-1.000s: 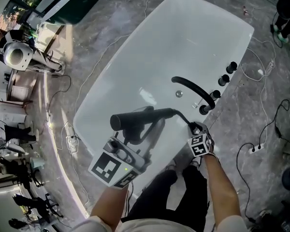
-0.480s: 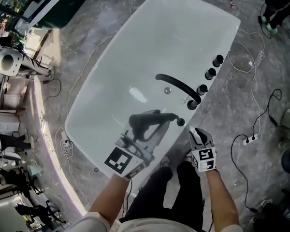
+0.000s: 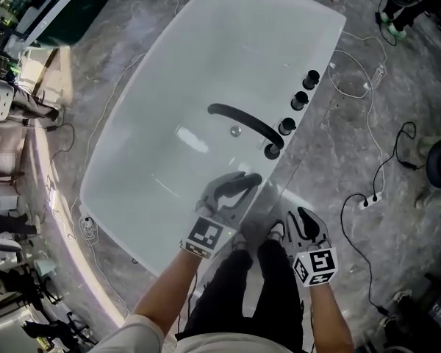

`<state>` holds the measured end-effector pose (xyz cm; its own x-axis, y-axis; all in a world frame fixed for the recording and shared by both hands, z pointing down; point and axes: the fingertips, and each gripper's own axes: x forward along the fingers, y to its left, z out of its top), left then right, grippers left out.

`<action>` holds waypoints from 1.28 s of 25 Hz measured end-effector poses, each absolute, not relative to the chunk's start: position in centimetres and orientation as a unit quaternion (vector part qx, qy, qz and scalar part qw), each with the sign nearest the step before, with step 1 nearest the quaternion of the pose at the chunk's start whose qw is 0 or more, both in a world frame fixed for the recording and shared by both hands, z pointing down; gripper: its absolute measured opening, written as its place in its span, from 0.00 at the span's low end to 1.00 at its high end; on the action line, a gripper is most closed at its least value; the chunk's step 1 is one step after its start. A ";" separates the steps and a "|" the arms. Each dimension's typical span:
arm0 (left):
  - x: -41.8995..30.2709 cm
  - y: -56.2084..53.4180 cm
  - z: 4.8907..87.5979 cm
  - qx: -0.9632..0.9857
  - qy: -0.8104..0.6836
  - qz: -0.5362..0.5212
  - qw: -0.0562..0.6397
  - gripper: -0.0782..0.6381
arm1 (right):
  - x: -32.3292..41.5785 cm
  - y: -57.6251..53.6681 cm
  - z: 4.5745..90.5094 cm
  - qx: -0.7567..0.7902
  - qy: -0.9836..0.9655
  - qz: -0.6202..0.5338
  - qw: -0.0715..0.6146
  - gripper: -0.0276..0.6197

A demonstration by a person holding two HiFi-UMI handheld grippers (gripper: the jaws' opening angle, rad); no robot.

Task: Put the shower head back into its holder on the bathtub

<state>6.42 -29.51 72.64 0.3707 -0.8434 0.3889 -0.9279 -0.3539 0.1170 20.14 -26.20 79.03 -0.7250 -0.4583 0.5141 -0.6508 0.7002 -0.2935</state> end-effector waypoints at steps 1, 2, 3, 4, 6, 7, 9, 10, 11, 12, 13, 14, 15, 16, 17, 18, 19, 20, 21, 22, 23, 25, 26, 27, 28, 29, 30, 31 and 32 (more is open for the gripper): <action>6.6 -29.6 73.5 0.811 -0.544 0.138 0.163 0.29 | 20.3 -26.2 79.0 0.311 -0.898 0.235 0.203 0.22; 6.9 -29.6 74.4 0.811 -0.542 0.145 0.165 0.29 | 20.5 -26.1 79.0 0.313 -0.898 0.236 0.201 0.22; 7.1 -29.7 75.1 0.811 -0.539 0.152 0.166 0.29 | 20.7 -26.2 79.0 0.314 -0.897 0.237 0.199 0.22; 7.3 -29.8 75.6 0.812 -0.536 0.159 0.167 0.29 | 20.9 -26.3 79.0 0.315 -0.898 0.237 0.197 0.22; 7.5 -30.0 76.2 0.813 -0.530 0.172 0.168 0.29 | 21.1 -26.7 79.2 0.319 -0.896 0.241 0.192 0.22; 7.5 -29.9 76.4 0.813 -0.527 0.179 0.171 0.29 | 21.2 -26.9 79.4 0.320 -0.896 0.243 0.191 0.22; 7.6 -29.4 77.4 0.812 -0.519 0.197 0.180 0.29 | 21.2 -26.9 79.7 0.318 -0.896 0.243 0.190 0.22; 7.7 -29.2 78.2 0.812 -0.514 0.207 0.183 0.29 | 21.2 -27.0 79.8 0.316 -0.897 0.243 0.190 0.22; 7.9 -29.0 79.0 0.812 -0.509 0.217 0.185 0.29 | 21.0 -27.1 79.9 0.313 -0.898 0.242 0.190 0.22; 8.0 -29.0 79.7 0.813 -0.505 0.224 0.186 0.29 | 20.8 -27.2 79.9 0.312 -0.899 0.242 0.190 0.22; 8.0 -28.9 80.3 0.812 -0.502 0.230 0.188 0.29 | 20.7 -27.2 80.0 0.311 -0.900 0.242 0.189 0.22; 8.1 -28.9 81.0 0.811 -0.500 0.235 0.191 0.29 | 20.5 -27.3 79.9 0.309 -0.900 0.242 0.189 0.22; 8.3 -28.9 81.6 0.810 -0.498 0.240 0.195 0.29 | 20.4 -27.3 79.9 0.308 -0.901 0.242 0.189 0.22; 8.4 -28.8 82.3 0.809 -0.496 0.245 0.199 0.29 | 20.4 -27.2 79.9 0.307 -0.901 0.242 0.190 0.22; 8.5 -28.8 83.1 0.808 -0.493 0.251 0.202 0.29 | 20.4 -27.1 79.8 0.307 -0.900 0.243 0.191 0.22; 8.6 -28.8 83.8 0.807 -0.491 0.257 0.205 0.29 | 20.4 -27.0 79.8 0.307 -0.900 0.243 0.192 0.22; 8.6 -28.7 84.6 0.805 -0.491 0.261 0.208 0.29 | 20.4 -27.0 79.8 0.307 -0.900 0.244 0.193 0.22; 8.5 -28.8 85.2 0.802 -0.493 0.264 0.210 0.29 | 20.5 -26.9 79.8 0.307 -0.899 0.245 0.193 0.22; 8.4 -28.8 85.9 0.799 -0.497 0.264 0.212 0.29 | 20.7 -26.8 79.9 0.308 -0.898 0.246 0.194 0.22; 8.3 -28.7 86.4 0.796 -0.501 0.263 0.215 0.29 | 20.9 -26.7 80.0 0.309 -0.897 0.248 0.194 0.22; 8.3 -28.6 86.9 0.793 -0.505 0.262 0.218 0.29 | 21.2 -26.6 80.1 0.310 -0.896 0.249 0.195 0.22; 8.3 -28.5 87.7 0.789 -0.508 0.266 0.222 0.29 | 21.5 -26.4 80.0 0.309 -0.896 0.251 0.197 0.22; 8.4 -28.6 87.9 0.788 -0.508 0.267 0.222 0.29 | 21.6 -26.4 80.0 0.308 -0.896 0.251 0.197 0.22; 8.5 -28.7 88.0 0.788 -0.509 0.268 0.222 0.29 | 21.7 -26.5 79.9 0.306 -0.897 0.251 0.198 0.22; 8.6 -28.9 88.1 0.787 -0.510 0.268 0.220 0.29 | 21.7 -26.6 79.8 0.305 -0.897 0.252 0.198 0.22; 8.7 -29.1 88.2 0.787 -0.509 0.270 0.219 0.29 | 21.8 -26.6 79.8 0.306 -0.896 0.253 0.198 0.22; 8.8 -29.2 88.5 0.787 -0.508 0.274 0.218 0.29 | 21.9 -26.5 79.9 0.306 -0.895 0.255 0.199 0.22; 9.0 -29.2 88.8 0.787 -0.506 0.279 0.217 0.29 | 22.0 -26.4 79.9 0.306 -0.895 0.256 0.200 0.22; 9.2 -29.2 89.1 0.786 -0.504 0.284 0.216 0.29 | 22.1 -26.2 79.9 0.306 -0.895 0.257 0.200 0.22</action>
<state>9.16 -29.23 89.08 0.3295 -0.6700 0.6653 -0.9159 -0.3979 0.0530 22.10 -26.24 79.89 -0.7333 -0.4442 0.5147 -0.6495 0.6814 -0.3373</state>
